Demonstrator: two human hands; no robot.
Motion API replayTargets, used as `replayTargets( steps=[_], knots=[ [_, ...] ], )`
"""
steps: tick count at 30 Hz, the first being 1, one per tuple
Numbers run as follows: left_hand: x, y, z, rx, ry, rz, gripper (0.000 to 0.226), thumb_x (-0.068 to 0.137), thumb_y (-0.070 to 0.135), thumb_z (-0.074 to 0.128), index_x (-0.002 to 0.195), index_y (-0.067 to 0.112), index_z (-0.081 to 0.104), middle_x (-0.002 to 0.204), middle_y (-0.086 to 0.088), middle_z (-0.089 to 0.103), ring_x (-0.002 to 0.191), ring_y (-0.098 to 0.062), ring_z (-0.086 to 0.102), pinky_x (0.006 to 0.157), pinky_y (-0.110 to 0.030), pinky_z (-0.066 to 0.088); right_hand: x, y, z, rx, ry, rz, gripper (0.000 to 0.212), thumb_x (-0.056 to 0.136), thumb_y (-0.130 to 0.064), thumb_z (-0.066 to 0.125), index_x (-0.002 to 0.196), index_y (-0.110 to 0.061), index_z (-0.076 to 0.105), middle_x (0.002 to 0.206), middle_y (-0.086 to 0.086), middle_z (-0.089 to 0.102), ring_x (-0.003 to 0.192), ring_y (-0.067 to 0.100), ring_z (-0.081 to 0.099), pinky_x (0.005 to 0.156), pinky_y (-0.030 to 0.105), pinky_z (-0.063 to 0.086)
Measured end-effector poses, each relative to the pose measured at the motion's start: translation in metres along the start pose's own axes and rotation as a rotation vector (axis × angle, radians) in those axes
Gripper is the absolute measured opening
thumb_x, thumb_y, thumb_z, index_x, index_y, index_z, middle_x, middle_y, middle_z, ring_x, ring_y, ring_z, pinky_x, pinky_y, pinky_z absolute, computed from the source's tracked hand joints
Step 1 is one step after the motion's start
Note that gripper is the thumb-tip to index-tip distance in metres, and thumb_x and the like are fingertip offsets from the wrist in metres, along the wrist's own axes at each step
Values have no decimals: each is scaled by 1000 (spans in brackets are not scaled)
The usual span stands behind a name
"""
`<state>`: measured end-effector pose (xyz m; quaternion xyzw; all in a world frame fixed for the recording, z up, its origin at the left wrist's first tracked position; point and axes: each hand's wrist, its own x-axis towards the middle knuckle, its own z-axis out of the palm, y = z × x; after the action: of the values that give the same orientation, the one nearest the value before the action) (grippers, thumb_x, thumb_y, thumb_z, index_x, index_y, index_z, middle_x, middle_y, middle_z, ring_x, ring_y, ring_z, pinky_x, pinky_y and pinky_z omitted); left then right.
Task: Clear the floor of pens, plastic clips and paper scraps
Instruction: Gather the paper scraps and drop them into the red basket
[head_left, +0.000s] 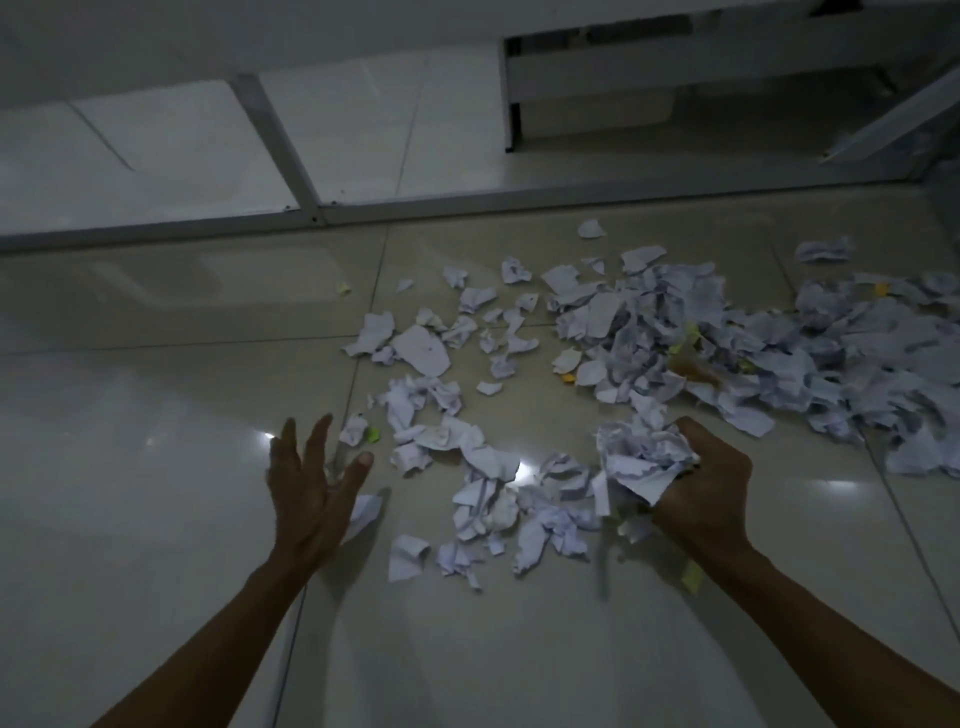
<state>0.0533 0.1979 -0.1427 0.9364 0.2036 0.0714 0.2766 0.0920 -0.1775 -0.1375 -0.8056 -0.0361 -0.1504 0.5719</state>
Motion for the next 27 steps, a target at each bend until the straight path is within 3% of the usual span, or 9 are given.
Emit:
replayTargets(
  steps=[5, 9, 11, 13, 16, 19, 21, 24, 27],
  knots=[
    [-10, 6, 31, 44, -206, 94, 96, 71, 89, 15, 150, 36, 19, 161, 5, 7, 148, -17, 1, 119, -49, 1, -19, -2, 14, -23, -43, -28, 42, 55, -47, 78, 69, -16, 53, 64, -8, 57, 61, -1, 52, 54, 13, 39],
    [-30, 40, 55, 29, -288, 266, 93, 74, 89, 15, 151, 39, 8, 161, 13, 1, 147, -10, -9, 117, -43, -10, -37, 16, 33, -52, -35, -9, 59, 55, -44, 84, 99, -9, 68, 97, 2, 70, 91, 13, 66, 78, 21, 52],
    [-38, 50, 65, 45, -342, 374, 93, 75, 88, 21, 152, 37, 6, 160, 15, 1, 147, -9, -11, 118, -46, -10, -42, 26, 42, -66, -23, -56, 59, 65, -43, 82, 109, -7, 67, 115, -4, 66, 108, 6, 61, 86, 33, 54],
    [-44, 56, 71, 26, -405, 455, 98, 74, 88, 31, 152, 32, 13, 160, 13, 6, 147, -9, -8, 118, -50, -6, -44, 39, 46, -127, -26, -160, 47, 81, -47, 72, 103, -5, 67, 122, -14, 61, 114, 2, 58, 78, 49, 56],
    [-50, 59, 70, -6, -459, 565, 113, 66, 91, 41, 152, 22, 17, 161, 5, 6, 148, -13, -6, 118, -52, -4, -43, 36, 44, -124, -45, -169, 51, 78, -55, 69, 92, -7, 71, 101, 2, 68, 97, 12, 63, 85, 35, 53],
    [-48, 61, 57, -24, -572, 621, 135, 51, 89, 57, 154, 18, 5, 160, 1, -14, 147, -19, -15, 117, -57, -1, -43, 25, 46, -121, -29, -147, 49, 83, -60, 62, 91, -13, 69, 92, -2, 62, 90, -3, 55, 81, 22, 48],
    [-45, 63, 42, 4, -597, 675, 147, 42, 83, 66, 154, 16, -2, 159, -5, -22, 146, -28, -19, 113, -64, -1, -41, 23, 46, -126, -58, -91, 33, 72, -40, 79, 86, -11, 71, 93, 1, 56, 87, -10, 53, 73, 14, 45],
    [-43, 52, 22, 184, -540, 719, 157, 32, 87, 67, 153, 10, 2, 158, -18, -18, 145, -40, -16, 108, -70, -6, -41, 26, 45, -153, -45, -99, 42, 54, -16, 90, 91, -6, 72, 105, 11, 58, 103, 0, 58, 85, 14, 44],
    [-49, 40, 21, 323, -549, 689, 163, 28, 92, 64, 153, 6, 4, 158, -21, -15, 145, -42, -13, 108, -73, 0, -41, 29, 45, -88, -35, -98, 36, 76, -44, 77, 99, -17, 70, 119, -3, 64, 110, 6, 59, 96, 21, 45]
  ],
)
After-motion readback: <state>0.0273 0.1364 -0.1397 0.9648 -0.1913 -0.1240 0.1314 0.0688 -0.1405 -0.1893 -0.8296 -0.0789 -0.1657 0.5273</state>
